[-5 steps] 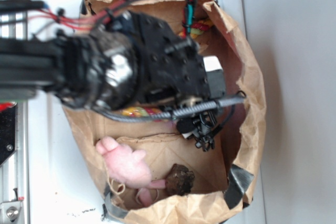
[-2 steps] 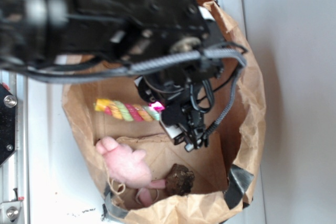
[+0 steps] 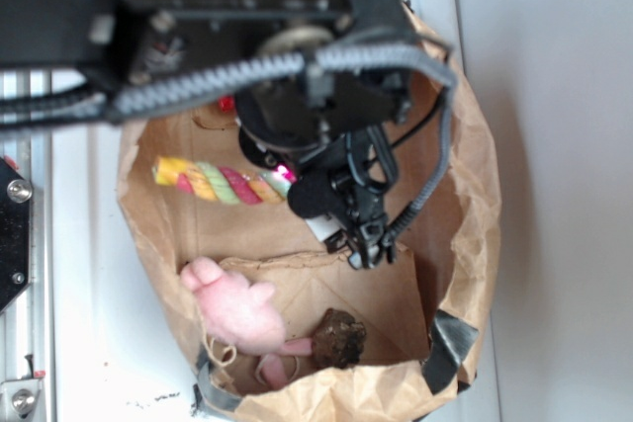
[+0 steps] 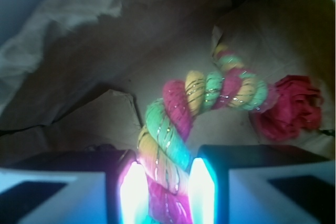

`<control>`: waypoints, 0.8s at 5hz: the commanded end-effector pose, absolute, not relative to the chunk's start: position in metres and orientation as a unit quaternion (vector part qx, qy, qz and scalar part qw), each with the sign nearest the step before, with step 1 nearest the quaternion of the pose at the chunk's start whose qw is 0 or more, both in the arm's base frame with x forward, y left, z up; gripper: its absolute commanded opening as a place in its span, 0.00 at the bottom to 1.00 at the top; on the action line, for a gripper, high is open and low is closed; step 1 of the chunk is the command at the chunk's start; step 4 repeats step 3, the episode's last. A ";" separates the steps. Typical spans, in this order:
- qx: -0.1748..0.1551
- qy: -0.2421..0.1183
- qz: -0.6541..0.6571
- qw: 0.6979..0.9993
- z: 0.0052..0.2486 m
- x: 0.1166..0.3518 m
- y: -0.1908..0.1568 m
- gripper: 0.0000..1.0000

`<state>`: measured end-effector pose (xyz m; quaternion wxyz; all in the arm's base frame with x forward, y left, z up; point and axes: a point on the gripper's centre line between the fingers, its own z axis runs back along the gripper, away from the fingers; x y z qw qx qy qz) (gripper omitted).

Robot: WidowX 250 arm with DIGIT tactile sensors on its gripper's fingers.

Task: Grab the multicolored rope.

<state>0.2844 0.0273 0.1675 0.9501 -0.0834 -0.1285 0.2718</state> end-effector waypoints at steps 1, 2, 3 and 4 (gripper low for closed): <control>-0.076 -0.177 0.271 0.943 0.223 0.285 0.035 0.00; -0.078 -0.181 0.275 0.941 0.228 0.283 0.032 0.00; -0.082 -0.181 0.274 0.941 0.227 0.284 0.031 0.00; -0.082 -0.181 0.274 0.941 0.227 0.284 0.031 0.00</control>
